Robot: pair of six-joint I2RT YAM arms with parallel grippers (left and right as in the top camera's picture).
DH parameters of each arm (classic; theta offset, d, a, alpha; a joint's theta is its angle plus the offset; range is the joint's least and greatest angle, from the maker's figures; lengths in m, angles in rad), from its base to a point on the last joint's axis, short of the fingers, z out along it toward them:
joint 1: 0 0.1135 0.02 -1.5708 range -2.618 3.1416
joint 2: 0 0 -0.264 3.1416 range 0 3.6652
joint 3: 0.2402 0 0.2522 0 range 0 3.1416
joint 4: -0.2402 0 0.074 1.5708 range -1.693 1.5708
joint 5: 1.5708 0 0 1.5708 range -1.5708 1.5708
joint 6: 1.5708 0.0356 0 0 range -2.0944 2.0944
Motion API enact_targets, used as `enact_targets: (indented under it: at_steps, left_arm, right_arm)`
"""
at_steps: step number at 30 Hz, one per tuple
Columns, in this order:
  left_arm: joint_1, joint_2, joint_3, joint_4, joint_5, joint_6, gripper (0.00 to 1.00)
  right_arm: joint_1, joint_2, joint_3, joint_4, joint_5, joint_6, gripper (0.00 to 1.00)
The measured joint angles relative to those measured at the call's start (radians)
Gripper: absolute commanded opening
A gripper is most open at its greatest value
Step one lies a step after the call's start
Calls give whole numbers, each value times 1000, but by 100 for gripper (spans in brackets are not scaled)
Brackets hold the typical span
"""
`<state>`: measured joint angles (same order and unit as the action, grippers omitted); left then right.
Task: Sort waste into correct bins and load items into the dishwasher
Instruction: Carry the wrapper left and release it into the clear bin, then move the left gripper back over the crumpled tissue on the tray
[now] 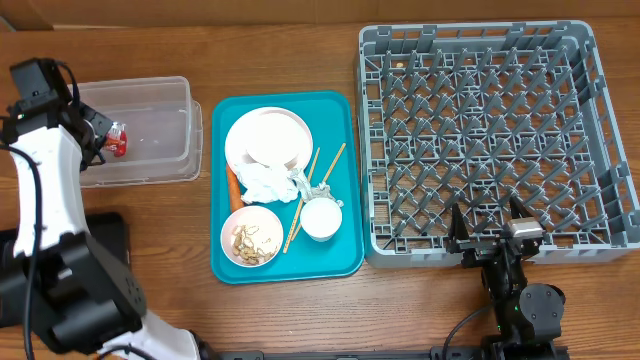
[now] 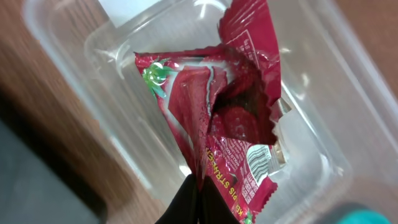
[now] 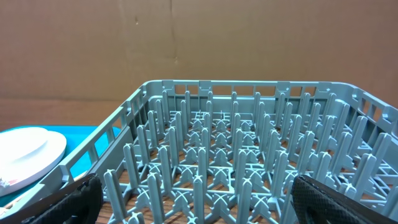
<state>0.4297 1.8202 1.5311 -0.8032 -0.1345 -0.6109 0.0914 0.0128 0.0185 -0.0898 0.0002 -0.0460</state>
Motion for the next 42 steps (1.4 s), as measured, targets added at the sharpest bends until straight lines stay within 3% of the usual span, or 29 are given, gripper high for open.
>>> enact_targets:
  at_steps: [3,5,9,10,17,27,35,42]
  left_arm:
    - [24,47,0,43,43,-5,4]
    - [39,62,0,72,80,-8,11]
    - [56,63,0,101,121,-11,60]
    - [58,63,0,101,126,-15,63]
    - [57,63,33,74,155,-17,65]
    - [22,5,284,-188,357,58,68]
    - [-163,-66,298,-453,430,153,70]
    - [-338,-66,291,-526,351,204,73]
  right_arm:
    - [0,0,0,0,0,0,100]
    - [0,0,0,-1,0,0,100]
    - [0,0,0,0,0,-1,100]
    - [0,0,0,0,0,0,100]
    - [0,0,0,0,0,0,100]
    - [0,0,0,0,0,0,100]
    - [0,0,0,0,0,0,100]
    - [0,0,0,0,0,-1,100]
